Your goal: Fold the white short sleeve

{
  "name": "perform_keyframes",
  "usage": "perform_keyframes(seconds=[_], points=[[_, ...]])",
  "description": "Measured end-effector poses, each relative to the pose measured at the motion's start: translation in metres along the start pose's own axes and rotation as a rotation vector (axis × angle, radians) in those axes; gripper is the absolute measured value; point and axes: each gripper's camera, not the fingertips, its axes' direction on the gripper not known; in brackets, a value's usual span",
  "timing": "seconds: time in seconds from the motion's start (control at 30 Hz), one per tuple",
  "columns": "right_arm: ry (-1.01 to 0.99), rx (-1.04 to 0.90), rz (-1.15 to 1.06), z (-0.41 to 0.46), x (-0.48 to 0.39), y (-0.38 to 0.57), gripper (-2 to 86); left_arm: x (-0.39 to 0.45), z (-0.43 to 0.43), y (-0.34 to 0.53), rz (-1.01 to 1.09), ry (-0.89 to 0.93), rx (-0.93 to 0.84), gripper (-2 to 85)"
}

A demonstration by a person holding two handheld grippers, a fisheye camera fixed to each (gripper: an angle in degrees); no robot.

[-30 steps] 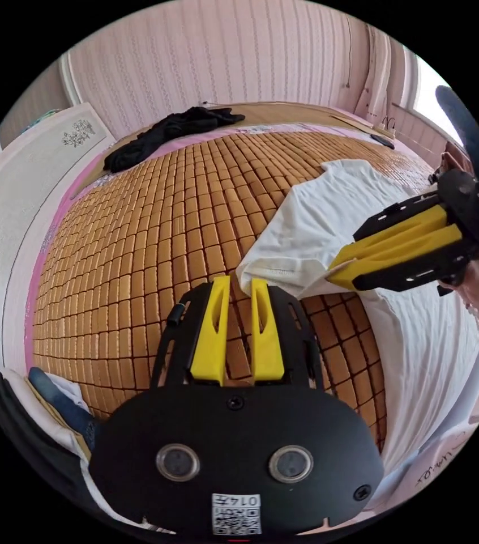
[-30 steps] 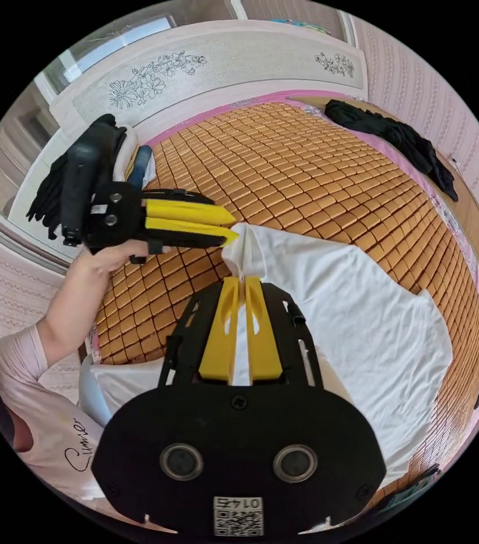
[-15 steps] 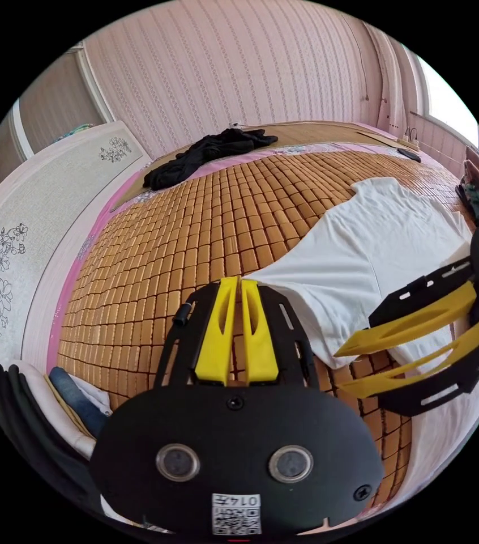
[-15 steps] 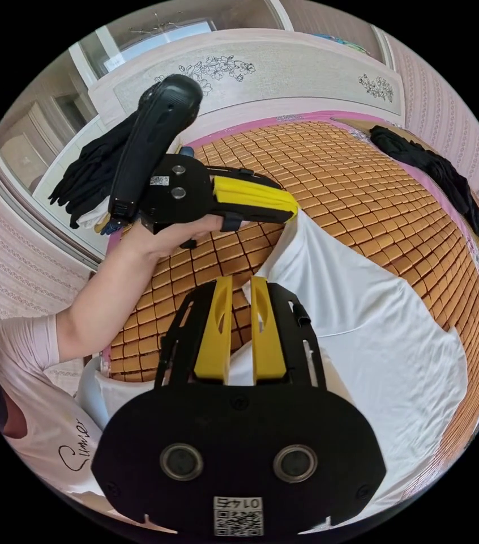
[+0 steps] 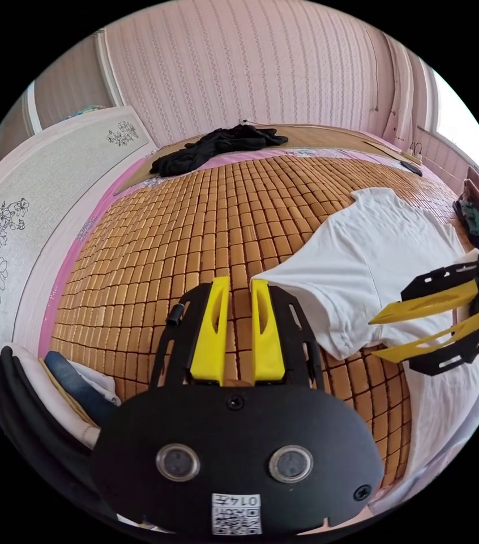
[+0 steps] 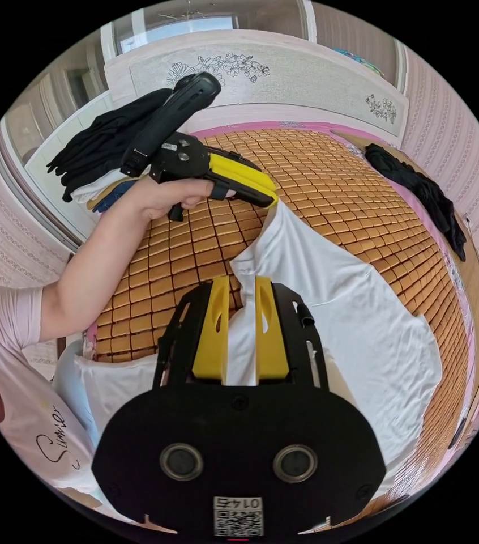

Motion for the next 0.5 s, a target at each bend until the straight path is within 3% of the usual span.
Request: perform_keyframes(seconds=[0.23, 0.5], points=[[-0.037, -0.067, -0.010, 0.027, -0.004, -0.013, 4.0, -0.017, -0.003, 0.002, -0.005, 0.087, -0.002, 7.1], [-0.058, -0.009, -0.047, 0.008, -0.009, 0.001, 1.9, -0.023, -0.012, 0.002, 0.052, -0.011, -0.075, 8.5]])
